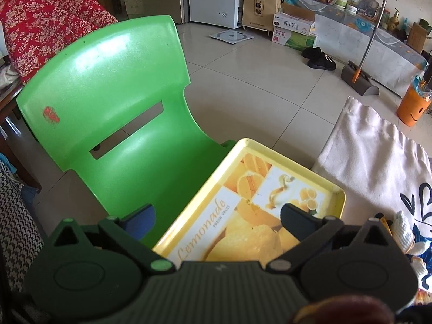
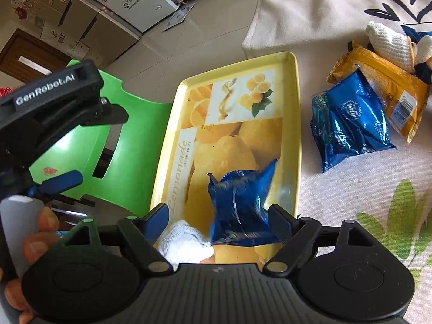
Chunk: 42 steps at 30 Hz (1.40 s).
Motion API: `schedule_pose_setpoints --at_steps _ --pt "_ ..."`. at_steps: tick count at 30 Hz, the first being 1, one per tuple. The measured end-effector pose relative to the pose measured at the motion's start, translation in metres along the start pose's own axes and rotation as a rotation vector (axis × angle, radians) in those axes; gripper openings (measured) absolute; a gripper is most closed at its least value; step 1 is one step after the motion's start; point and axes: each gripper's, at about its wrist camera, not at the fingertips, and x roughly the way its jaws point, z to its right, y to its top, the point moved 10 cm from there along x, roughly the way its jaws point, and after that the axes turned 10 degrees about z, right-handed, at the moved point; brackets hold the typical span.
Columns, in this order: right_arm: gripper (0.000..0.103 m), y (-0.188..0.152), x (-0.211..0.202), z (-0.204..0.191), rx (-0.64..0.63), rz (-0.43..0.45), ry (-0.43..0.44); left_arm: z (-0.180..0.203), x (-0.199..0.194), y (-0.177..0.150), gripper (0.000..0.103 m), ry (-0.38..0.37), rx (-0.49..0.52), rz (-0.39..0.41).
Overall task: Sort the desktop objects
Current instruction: 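Lower the blue foil packet onto the yellow tray and open right gripper, then move both open grippers back over the remaining pile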
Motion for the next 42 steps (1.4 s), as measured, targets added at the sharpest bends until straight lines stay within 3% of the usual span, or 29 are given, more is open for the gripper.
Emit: schedule_pose_setpoints --at_steps 8,18,31,42 --pt "0.083 0.001 -0.003 0.004 -0.003 -0.001 -0.019 -0.001 -0.003 0.001 0.102 -0.025 -0.045 -0.004" --pt "0.083 0.013 -0.032 0.042 -0.071 0.025 -0.188 0.035 -0.01 -0.015 0.102 -0.119 0.016 -0.032" --pt "0.083 0.03 -0.086 0.105 -0.038 0.07 -0.339 0.11 -0.031 -0.046 0.102 -0.266 0.152 -0.063" --pt "0.083 0.037 -0.127 0.16 0.037 0.092 -0.437 0.17 -0.025 -0.078 0.102 -0.331 0.299 -0.113"
